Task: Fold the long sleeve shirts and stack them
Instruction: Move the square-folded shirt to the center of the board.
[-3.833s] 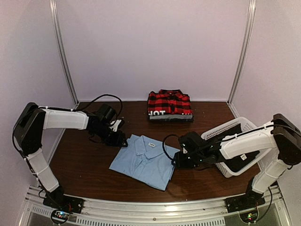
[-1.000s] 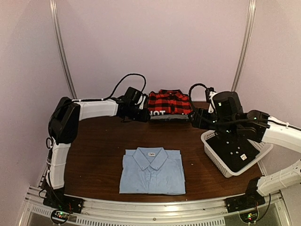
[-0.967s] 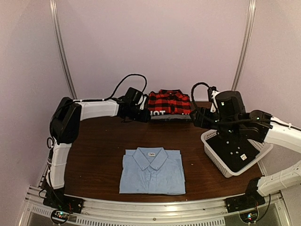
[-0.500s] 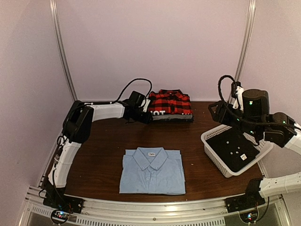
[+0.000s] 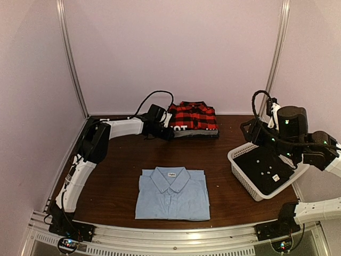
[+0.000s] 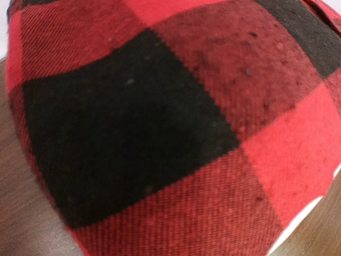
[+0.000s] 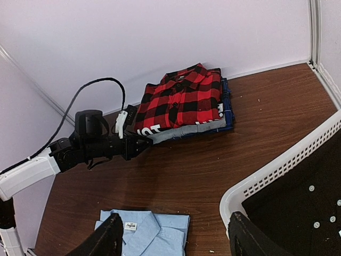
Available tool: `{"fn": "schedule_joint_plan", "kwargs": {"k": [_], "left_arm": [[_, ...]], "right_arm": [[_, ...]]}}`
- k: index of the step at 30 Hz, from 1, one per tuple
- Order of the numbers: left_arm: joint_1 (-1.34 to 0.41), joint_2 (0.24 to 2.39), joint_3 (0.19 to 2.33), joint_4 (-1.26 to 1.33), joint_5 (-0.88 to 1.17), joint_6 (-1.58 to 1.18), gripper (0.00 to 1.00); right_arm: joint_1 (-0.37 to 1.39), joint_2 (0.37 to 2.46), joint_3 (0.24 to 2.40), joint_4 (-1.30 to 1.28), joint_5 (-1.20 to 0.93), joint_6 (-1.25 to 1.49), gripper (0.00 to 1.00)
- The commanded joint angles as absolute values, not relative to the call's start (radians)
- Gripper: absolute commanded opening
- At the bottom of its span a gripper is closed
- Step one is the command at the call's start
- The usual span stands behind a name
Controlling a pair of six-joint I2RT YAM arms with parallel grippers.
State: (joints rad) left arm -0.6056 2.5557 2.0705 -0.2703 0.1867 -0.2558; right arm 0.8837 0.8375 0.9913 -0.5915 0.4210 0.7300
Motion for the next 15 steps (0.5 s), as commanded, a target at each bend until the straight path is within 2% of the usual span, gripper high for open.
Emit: {"fn": "schedule_joint_plan", "kwargs": {"k": [1, 2, 3, 15], "left_arm": [[-0.600, 2.579, 2.096, -0.229, 0.238, -0.292, 0.09], [-0.600, 2.579, 2.095, -0.230, 0.241, -0.304, 0.02], [-0.600, 2.576, 2.091, -0.229, 0.243, -0.313, 0.00], [-0.593, 2.310, 1.729, -0.132, 0.172, -0.433, 0.00]], "right_arm": [[0.879, 0.834, 0.975, -0.601, 0.445, 0.742, 0.69], [0.880, 0.836, 0.972, -0.598, 0.445, 0.742, 0.69], [0.879, 0.838, 0.969, -0.596, 0.444, 0.741, 0.69], [0.878, 0.916, 0.936, -0.523, 0.385, 0.723, 0.69]]}}
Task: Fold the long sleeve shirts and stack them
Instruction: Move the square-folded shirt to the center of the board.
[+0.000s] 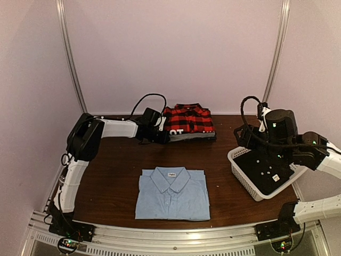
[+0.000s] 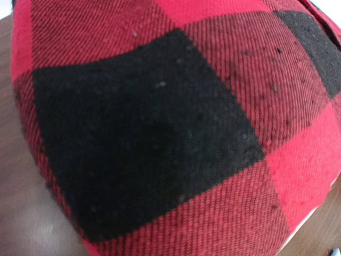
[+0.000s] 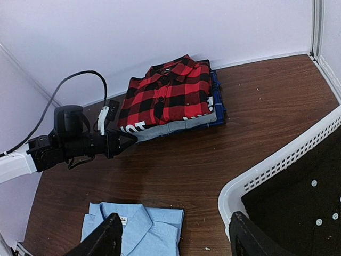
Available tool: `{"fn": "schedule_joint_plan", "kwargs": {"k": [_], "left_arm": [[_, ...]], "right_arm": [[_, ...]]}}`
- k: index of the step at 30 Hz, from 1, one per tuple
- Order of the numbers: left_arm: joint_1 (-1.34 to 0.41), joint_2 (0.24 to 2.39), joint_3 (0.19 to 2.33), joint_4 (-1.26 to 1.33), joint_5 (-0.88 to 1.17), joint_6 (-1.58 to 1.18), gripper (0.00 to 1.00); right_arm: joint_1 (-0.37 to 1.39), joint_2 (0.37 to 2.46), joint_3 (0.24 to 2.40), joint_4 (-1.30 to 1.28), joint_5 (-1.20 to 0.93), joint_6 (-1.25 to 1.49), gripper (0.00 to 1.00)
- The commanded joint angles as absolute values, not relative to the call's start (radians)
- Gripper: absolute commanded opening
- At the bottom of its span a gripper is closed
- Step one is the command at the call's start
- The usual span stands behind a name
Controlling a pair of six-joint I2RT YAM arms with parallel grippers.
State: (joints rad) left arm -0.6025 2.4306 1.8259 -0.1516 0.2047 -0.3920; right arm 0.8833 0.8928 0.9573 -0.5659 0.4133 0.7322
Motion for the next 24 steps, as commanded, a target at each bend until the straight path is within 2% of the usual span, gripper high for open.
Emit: {"fn": "schedule_joint_plan", "kwargs": {"k": [1, 14, 24], "left_arm": [[-0.591, 2.288, 1.695, -0.135, 0.162, -0.435, 0.00], [-0.556, 1.959, 1.272, -0.177, 0.103, -0.491, 0.00], [-0.531, 1.821, 1.124, -0.221, 0.101, -0.489, 0.00]], "right_arm": [[0.877, 0.924, 0.934, -0.515, 0.378, 0.722, 0.69], [0.877, 1.030, 0.854, -0.374, 0.280, 0.726, 0.69], [0.877, 1.142, 0.822, -0.305, 0.203, 0.737, 0.70]]}}
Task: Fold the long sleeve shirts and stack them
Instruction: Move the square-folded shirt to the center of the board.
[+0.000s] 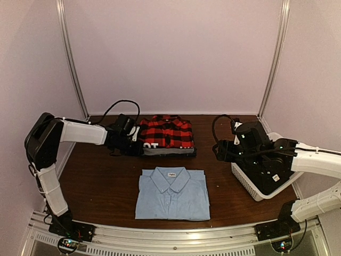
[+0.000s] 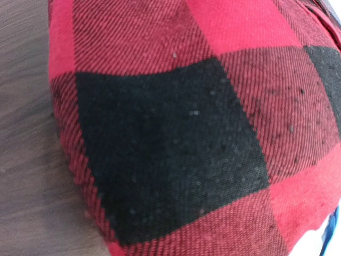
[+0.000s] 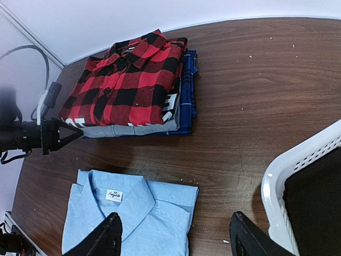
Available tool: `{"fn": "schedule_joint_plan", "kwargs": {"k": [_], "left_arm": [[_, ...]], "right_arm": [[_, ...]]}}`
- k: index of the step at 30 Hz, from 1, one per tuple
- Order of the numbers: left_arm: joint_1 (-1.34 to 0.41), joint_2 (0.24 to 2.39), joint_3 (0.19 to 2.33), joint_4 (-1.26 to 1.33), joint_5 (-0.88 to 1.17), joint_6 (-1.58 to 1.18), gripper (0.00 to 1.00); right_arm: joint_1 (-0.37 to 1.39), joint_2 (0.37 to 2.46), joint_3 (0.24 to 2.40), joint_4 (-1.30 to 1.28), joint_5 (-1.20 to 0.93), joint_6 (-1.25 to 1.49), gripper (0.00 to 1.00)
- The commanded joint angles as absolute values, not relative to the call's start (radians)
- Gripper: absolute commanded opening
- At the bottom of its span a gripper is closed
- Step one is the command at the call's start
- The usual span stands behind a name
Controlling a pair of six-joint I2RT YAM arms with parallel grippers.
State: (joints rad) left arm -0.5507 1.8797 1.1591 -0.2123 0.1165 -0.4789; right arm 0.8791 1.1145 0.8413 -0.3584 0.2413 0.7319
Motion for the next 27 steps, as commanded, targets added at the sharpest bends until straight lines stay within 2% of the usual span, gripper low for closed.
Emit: {"fn": "schedule_joint_plan", "kwargs": {"k": [1, 13, 14, 16, 22, 24, 27], "left_arm": [[-0.528, 1.815, 1.120, -0.224, 0.097, -0.488, 0.00], [-0.497, 1.775, 1.073, -0.251, 0.141, -0.463, 0.00], [-0.497, 1.766, 1.073, -0.258, 0.142, -0.463, 0.02], [-0.497, 1.749, 1.079, -0.284, 0.141, -0.462, 0.14], [-0.497, 1.667, 1.054, -0.344, 0.162, -0.493, 0.36], [-0.497, 1.625, 1.030, -0.367, 0.167, -0.508, 0.41], [-0.500, 1.541, 0.971, -0.374, 0.219, -0.546, 0.42]], "right_arm": [[0.877, 1.151, 0.817, -0.295, 0.197, 0.738, 0.70], [0.877, 1.231, 0.789, -0.261, 0.134, 0.738, 0.71], [0.877, 1.235, 0.787, -0.261, 0.126, 0.736, 0.71], [0.876, 1.240, 0.781, -0.263, 0.111, 0.735, 0.71], [0.879, 1.246, 0.742, -0.264, 0.066, 0.741, 0.71], [0.881, 1.246, 0.727, -0.258, 0.047, 0.748, 0.71], [0.891, 1.247, 0.702, -0.246, 0.030, 0.757, 0.71]]}}
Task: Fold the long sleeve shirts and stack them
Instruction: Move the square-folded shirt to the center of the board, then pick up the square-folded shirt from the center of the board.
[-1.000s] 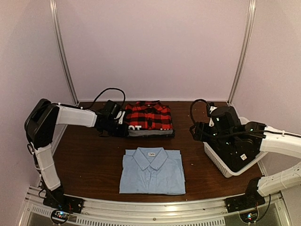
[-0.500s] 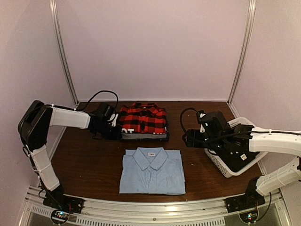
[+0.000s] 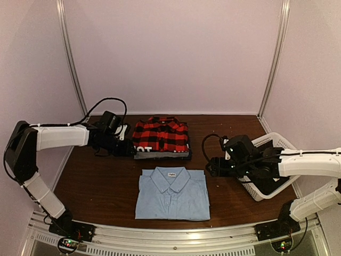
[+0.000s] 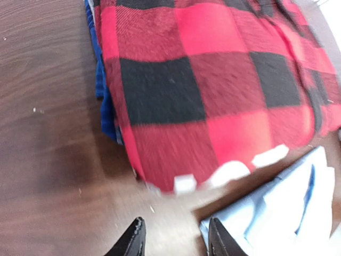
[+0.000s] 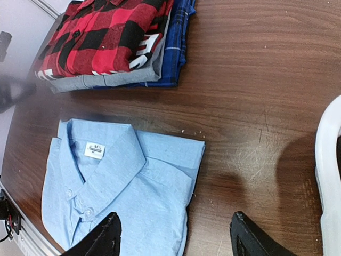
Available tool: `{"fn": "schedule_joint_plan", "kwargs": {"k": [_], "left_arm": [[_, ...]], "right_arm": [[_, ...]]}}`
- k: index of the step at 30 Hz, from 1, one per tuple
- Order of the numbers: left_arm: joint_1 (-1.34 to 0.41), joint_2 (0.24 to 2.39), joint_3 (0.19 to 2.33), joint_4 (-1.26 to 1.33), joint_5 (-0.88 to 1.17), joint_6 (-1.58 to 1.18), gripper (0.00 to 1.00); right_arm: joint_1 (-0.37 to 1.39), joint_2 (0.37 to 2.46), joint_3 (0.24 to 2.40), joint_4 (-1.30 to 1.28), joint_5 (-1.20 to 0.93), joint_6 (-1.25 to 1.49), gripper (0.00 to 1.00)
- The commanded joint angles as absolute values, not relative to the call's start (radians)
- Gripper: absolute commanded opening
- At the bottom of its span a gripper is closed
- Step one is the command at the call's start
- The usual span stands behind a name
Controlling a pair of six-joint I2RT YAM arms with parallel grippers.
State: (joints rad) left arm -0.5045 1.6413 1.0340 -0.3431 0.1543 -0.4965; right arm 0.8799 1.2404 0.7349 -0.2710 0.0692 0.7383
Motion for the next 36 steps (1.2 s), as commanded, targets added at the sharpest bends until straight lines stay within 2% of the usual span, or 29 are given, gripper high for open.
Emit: {"fn": "schedule_joint_plan", "kwargs": {"k": [1, 12, 19, 30, 36], "left_arm": [[-0.503, 1.520, 0.949, -0.376, 0.239, -0.557, 0.42], [-0.687, 1.381, 0.746, -0.362, 0.280, -0.724, 0.48], [-0.784, 1.413, 0.659, -0.302, 0.253, -0.810, 0.49], [-0.841, 1.510, 0.658, -0.251, 0.231, -0.857, 0.49], [-0.865, 1.547, 0.660, -0.229, 0.235, -0.878, 0.43]], "right_arm": [[0.894, 1.250, 0.695, -0.242, 0.022, 0.759, 0.71], [0.934, 1.332, 0.683, -0.228, -0.028, 0.773, 0.67], [0.953, 1.397, 0.677, -0.223, -0.052, 0.783, 0.67], [0.989, 1.520, 0.679, -0.179, -0.062, 0.827, 0.62], [1.026, 1.585, 0.706, -0.185, -0.056, 0.858, 0.56]]}}
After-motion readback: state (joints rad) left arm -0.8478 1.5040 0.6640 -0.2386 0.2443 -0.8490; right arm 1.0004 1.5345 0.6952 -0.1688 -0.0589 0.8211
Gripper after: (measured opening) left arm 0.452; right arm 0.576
